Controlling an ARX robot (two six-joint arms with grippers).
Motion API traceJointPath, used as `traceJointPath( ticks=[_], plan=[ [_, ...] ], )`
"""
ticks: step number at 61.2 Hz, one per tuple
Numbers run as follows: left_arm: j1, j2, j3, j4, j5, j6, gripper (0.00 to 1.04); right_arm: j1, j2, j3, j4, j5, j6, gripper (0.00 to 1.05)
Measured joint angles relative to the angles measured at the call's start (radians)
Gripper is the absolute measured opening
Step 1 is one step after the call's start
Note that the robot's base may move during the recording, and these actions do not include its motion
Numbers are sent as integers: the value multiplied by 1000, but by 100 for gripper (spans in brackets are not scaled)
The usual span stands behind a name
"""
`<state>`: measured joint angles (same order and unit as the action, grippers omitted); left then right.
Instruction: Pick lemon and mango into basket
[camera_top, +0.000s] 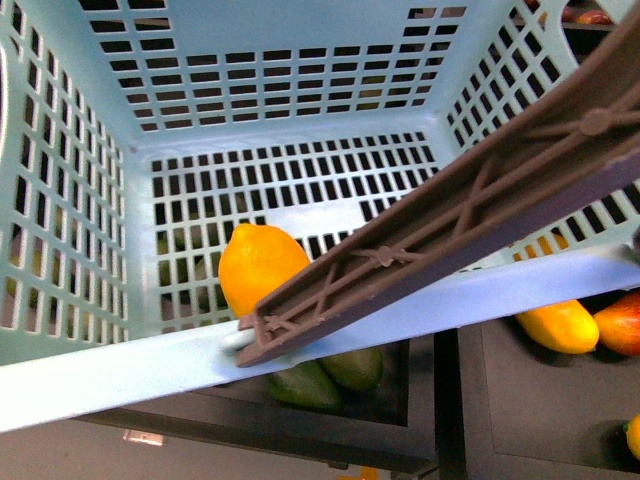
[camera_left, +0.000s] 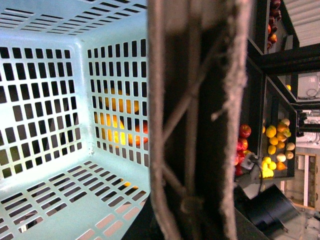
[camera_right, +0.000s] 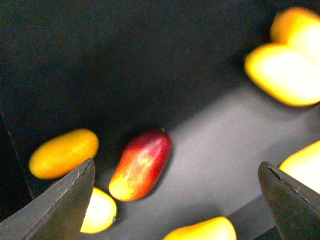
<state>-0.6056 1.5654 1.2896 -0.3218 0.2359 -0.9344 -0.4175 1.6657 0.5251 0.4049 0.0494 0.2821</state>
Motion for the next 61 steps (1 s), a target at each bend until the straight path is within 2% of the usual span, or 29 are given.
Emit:
traceJointPath(
  ticks=[9,19,40,61],
  plan=[
    [2,0,0,0,-1,4,5,27,303,153,-29,-16,78,96],
    [2,0,0,0,7,2,5,69,471,274,-53,-12,147,96],
    [2,0,0,0,0,3,5,132,615,441,-115,-11,268,96],
    [2,0,0,0,4,2,5,150,711,474,-117,23,309,96]
  ],
)
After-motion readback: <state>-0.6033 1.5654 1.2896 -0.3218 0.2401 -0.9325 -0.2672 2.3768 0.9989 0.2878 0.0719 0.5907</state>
